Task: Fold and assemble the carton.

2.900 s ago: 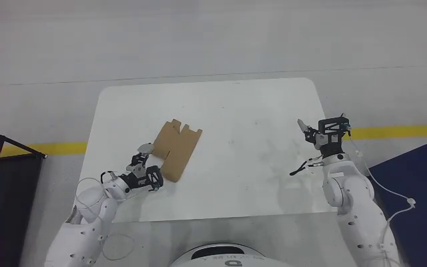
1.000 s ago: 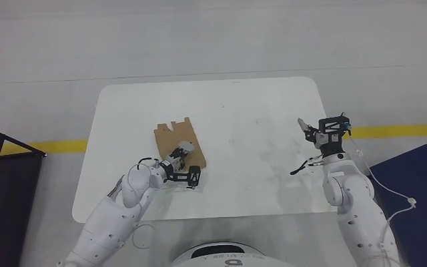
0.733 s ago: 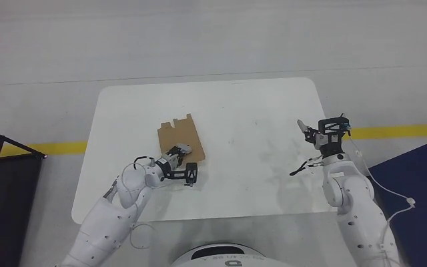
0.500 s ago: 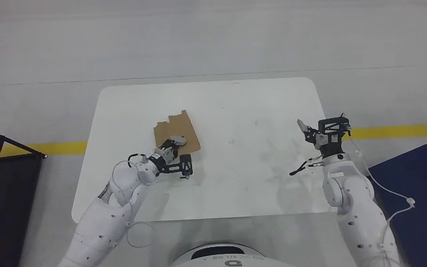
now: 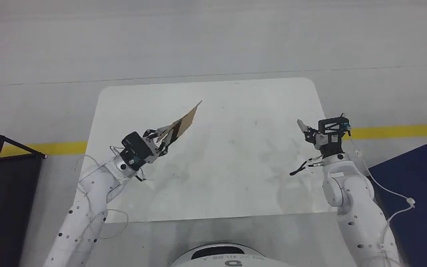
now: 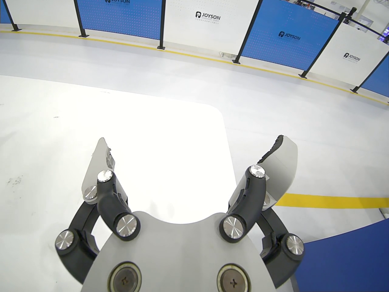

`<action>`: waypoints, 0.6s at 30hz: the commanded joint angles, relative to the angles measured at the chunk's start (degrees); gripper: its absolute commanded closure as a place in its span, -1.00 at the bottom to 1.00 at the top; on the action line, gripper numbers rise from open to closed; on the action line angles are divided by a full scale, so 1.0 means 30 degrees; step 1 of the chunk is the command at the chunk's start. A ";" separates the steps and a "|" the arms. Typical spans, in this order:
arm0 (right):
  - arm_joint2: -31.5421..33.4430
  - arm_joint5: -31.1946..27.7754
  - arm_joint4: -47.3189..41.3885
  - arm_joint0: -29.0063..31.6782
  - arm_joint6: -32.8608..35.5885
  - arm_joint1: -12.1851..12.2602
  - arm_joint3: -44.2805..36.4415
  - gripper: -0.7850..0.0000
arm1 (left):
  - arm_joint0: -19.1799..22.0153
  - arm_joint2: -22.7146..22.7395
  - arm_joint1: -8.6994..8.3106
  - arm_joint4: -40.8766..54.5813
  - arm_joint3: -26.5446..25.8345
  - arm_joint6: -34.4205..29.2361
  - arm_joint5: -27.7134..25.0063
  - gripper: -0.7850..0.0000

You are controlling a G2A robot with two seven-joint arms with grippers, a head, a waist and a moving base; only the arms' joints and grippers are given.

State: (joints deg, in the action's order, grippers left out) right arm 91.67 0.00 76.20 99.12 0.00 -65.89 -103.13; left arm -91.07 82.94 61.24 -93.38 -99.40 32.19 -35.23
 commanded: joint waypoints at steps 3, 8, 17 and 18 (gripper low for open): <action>0.0000 0.0000 0.0000 0.0000 0.0000 0.0000 0.0000 -1.00 | -0.0017 0.0250 -0.0051 0.0837 0.0174 0.0376 -0.0971 1.00; 0.0000 0.0000 0.0000 0.0000 0.0000 0.0000 0.0000 -1.00 | -0.0018 0.0239 -0.0042 0.0798 0.0160 0.0216 -0.0711 1.00; 0.0000 0.0000 0.0000 0.0000 0.0000 0.0000 0.0000 -1.00 | 0.1055 -0.0550 0.0109 0.7470 0.3146 -0.0079 -0.4747 1.00; 0.0000 0.0000 0.0000 0.0000 0.0000 0.0000 0.0000 -1.00 | 0.1326 -0.0674 0.0132 0.8627 0.3764 -0.0375 -0.5432 1.00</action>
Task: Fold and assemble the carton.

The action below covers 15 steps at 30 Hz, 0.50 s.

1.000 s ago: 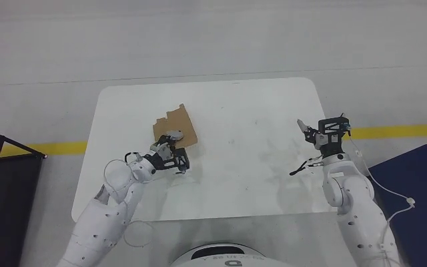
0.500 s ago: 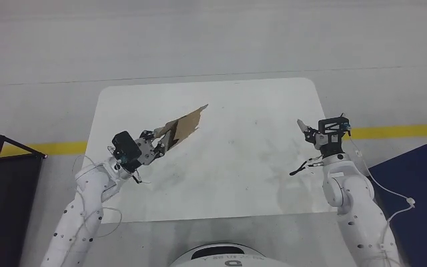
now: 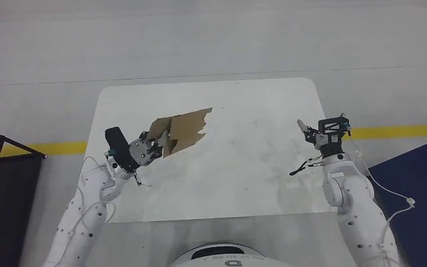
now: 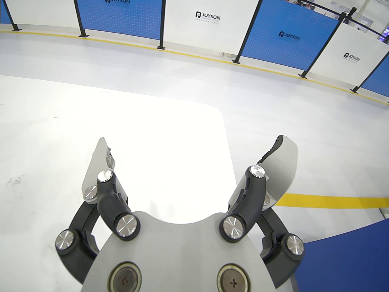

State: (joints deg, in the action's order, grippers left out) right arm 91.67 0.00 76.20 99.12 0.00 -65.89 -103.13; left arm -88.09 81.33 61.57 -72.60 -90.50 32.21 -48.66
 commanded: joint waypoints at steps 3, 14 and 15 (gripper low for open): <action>0.0000 0.0000 0.0000 0.0000 0.0000 0.0000 0.0000 -1.00 | 0.1105 -0.0513 0.0077 0.3943 0.1970 -0.1491 -0.2099 1.00; 0.0000 0.0000 0.0000 0.0000 0.0000 0.0000 0.0000 -1.00 | 0.1996 -0.1429 0.0199 0.6498 0.2653 -0.3153 -0.3112 0.72; 0.0000 0.0000 0.0000 0.0000 0.0000 0.0000 0.0000 -1.00 | 0.2010 -0.1585 0.0199 0.6744 0.2578 -0.3163 -0.3112 0.66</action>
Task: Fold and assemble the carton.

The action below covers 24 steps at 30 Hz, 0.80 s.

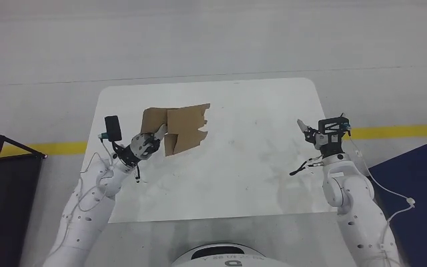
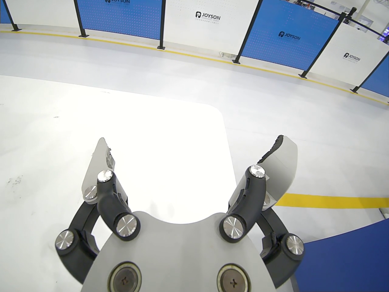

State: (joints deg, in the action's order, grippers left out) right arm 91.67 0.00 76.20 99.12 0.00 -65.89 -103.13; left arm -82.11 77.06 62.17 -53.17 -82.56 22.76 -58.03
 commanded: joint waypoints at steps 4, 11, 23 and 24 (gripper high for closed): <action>0.0000 0.0000 0.0000 0.0000 0.0000 0.0000 0.0000 -1.00 | 0.0064 -0.1217 -0.0110 0.2504 -0.0253 -0.0058 0.0010 0.62; 0.0000 0.0000 0.0000 0.0000 0.0000 0.0000 0.0000 -1.00 | 0.0703 -0.3115 -0.0669 0.9078 0.0258 -0.2213 0.0010 1.00; 0.0000 0.0000 0.0000 0.0000 0.0000 0.0000 0.0000 -1.00 | 0.0973 -0.3730 -0.1380 1.3880 -0.0621 -0.4694 0.0010 1.00; 0.0000 0.0000 0.0000 0.0000 0.0000 0.0000 0.0000 -1.00 | 0.0926 -0.3897 -0.1407 1.4634 -0.0797 -0.4858 0.0010 1.00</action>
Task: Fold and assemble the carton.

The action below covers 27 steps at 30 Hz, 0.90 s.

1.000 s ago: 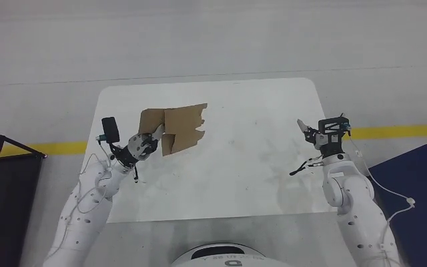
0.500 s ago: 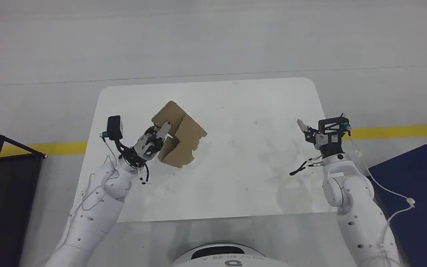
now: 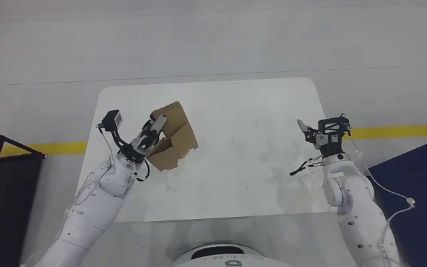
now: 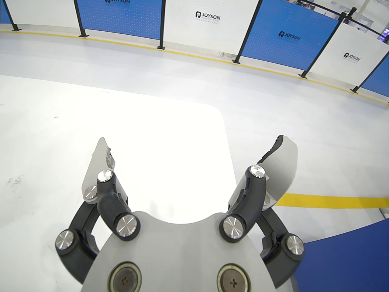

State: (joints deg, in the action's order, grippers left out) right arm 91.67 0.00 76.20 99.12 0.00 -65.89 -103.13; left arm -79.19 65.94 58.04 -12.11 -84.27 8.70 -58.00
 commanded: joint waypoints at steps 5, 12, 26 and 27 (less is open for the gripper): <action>0.0000 0.0000 0.0000 0.0000 0.0000 0.0000 0.0000 -1.00 | 0.0441 -0.0166 -0.0220 0.1556 0.0243 -0.2091 0.0000 1.00; 0.0000 0.0000 0.0000 0.0000 0.0000 0.0000 0.0000 -1.00 | 0.0441 -0.0166 -0.0220 0.1556 0.0243 -0.2091 0.0000 1.00; 0.0138 -0.0461 -0.0592 -0.0367 0.1773 -0.0038 -0.1505 -1.00 | 0.3846 -0.4134 0.0479 2.1502 0.2192 -1.2305 0.3864 1.00; 0.0068 -0.0557 -0.0675 -0.0575 0.2492 -0.0040 -0.1976 -1.00 | 0.4217 -0.4256 0.0599 2.2711 0.2563 -1.3290 0.4272 1.00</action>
State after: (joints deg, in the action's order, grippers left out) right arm 92.23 -1.39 74.91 98.12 4.51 -65.98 -107.59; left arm -67.98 53.70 59.42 48.51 -77.80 -26.23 -47.13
